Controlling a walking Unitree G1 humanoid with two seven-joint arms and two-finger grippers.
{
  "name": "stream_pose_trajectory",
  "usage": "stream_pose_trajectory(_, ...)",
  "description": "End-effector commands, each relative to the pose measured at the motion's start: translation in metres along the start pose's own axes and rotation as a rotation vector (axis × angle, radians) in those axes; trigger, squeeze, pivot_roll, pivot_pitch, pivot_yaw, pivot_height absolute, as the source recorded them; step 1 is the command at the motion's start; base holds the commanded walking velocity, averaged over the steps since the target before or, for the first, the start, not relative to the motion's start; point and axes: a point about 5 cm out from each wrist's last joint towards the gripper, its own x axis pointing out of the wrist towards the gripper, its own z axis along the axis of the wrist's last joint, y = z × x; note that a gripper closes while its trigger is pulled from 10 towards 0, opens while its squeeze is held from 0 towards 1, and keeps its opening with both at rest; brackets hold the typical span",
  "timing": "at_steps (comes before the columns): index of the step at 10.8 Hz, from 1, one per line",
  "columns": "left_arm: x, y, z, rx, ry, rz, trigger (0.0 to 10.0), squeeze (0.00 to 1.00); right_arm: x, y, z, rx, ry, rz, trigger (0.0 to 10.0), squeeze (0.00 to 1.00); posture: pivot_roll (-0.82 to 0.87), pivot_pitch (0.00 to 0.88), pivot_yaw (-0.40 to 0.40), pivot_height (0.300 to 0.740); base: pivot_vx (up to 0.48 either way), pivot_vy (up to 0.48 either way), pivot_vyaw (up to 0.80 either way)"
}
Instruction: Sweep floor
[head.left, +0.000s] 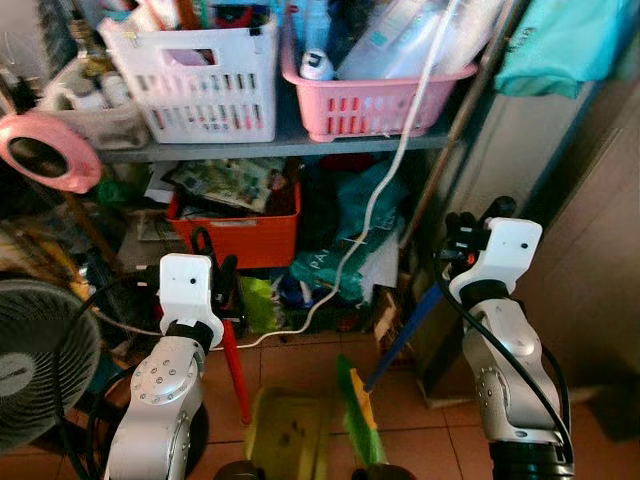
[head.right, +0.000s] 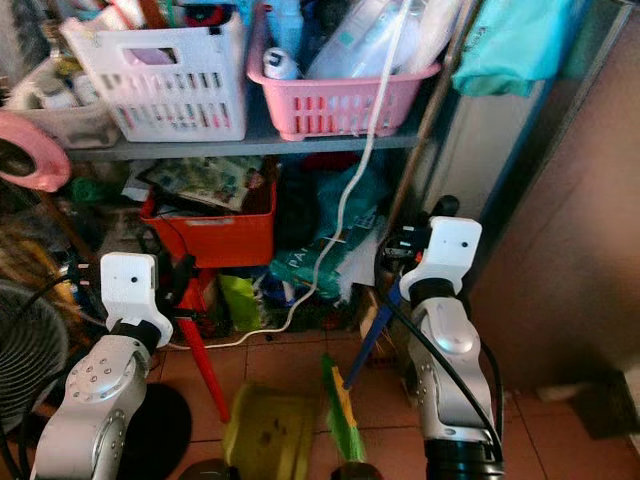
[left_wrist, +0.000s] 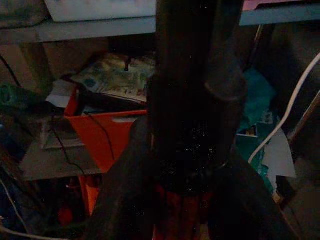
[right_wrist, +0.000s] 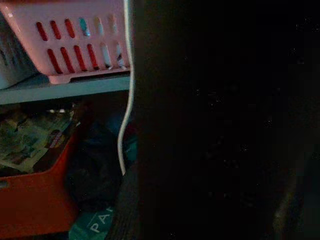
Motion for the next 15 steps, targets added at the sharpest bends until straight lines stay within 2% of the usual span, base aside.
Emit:
stream_pose_trajectory(1, 0.0018, -0.0008, 0.0128, 0.007, -0.054, -0.012, 10.0, 0.00, 0.0008, -0.0004, 0.0024, 0.002, 0.003, -0.003, 10.0, 0.00, 0.01, 0.010, 0.024, 0.740, 0.000, 0.000, 0.00)
stream_pose_trajectory(4, 0.0014, -0.0031, 0.0116, 0.014, -0.049, -0.021, 10.0, 0.00, -0.0004, -0.0010, 0.0002, 0.008, 0.018, -0.007, 10.0, 0.00, 0.01, 0.015, 0.024, 0.740, 0.000, 0.000, 0.00)
stream_pose_trajectory(15, 0.0045, -0.0049, 0.0102, 0.015, -0.039, -0.031, 10.0, 0.00, 0.0014, -0.0011, -0.0034, 0.024, 0.047, -0.011, 10.0, 0.00, 0.00, 0.015, 0.019, 0.740, -0.296, 0.000, 0.00)
